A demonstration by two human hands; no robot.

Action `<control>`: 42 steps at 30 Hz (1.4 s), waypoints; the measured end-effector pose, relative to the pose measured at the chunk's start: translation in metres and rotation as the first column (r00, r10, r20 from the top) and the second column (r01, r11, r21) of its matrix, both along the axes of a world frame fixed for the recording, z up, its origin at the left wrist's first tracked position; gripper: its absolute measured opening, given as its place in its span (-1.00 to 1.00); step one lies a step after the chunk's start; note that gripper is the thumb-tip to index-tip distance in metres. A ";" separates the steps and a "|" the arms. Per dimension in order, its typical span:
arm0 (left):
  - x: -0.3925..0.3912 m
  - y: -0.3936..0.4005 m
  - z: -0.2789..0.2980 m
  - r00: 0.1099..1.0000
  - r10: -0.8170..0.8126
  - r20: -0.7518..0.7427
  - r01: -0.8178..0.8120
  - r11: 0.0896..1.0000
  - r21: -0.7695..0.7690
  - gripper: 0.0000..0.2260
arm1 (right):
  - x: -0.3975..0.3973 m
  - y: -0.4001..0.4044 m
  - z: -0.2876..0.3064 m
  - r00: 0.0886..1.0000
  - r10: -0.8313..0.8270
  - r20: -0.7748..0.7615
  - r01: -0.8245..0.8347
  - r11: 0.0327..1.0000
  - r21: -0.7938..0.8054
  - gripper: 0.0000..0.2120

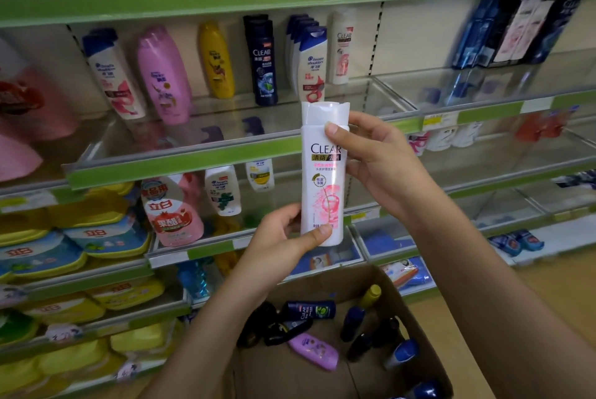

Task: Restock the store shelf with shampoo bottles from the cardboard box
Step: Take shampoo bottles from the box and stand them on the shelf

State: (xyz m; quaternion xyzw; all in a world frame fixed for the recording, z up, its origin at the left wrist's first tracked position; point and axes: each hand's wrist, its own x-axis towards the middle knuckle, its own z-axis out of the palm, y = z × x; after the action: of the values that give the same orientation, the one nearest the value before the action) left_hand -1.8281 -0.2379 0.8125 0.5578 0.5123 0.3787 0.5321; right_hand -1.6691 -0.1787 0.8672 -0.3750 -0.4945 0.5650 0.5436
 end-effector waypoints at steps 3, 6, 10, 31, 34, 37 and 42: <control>0.035 0.024 0.003 1.000 0.009 -0.021 -0.009 1.000 0.030 -0.64 | 0.034 0.017 0.000 1.000 -0.019 0.004 0.019 0.999 0.033 -0.75; 0.080 0.054 0.008 0.999 0.021 -0.043 -0.019 0.998 0.060 -0.60 | 0.074 0.043 0.005 1.000 -0.017 -0.005 0.017 0.998 0.068 -0.81; 0.139 0.099 0.018 0.995 0.071 -0.068 -0.063 0.991 0.116 -0.61 | 0.122 0.084 0.018 0.999 0.039 0.015 -0.040 0.993 0.112 -0.75; 0.187 0.270 0.025 0.915 0.308 -0.260 -0.227 0.927 0.299 -0.64 | 0.163 0.263 0.008 0.991 0.130 0.044 -0.137 0.930 0.341 -0.74; 0.184 0.286 0.020 0.908 0.314 -0.276 -0.235 0.929 0.287 -0.66 | 0.158 0.278 0.002 0.991 0.130 0.040 -0.136 0.933 0.333 -0.68; 0.182 0.302 0.018 0.901 0.325 -0.288 -0.250 0.931 0.267 -0.70 | 0.153 0.292 0.000 0.988 0.144 0.047 -0.151 0.927 0.344 -0.68; 0.180 0.322 0.019 0.881 0.339 -0.328 -0.243 0.922 0.300 -0.63 | 0.148 0.314 -0.003 0.986 0.156 0.063 -0.169 0.911 0.377 -0.70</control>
State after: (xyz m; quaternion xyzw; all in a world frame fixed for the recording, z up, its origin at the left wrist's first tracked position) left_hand -1.6481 0.0837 0.8314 0.5980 0.6309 0.4030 0.2863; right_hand -1.5216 0.1352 0.8638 -0.2286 -0.6328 0.4954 0.5495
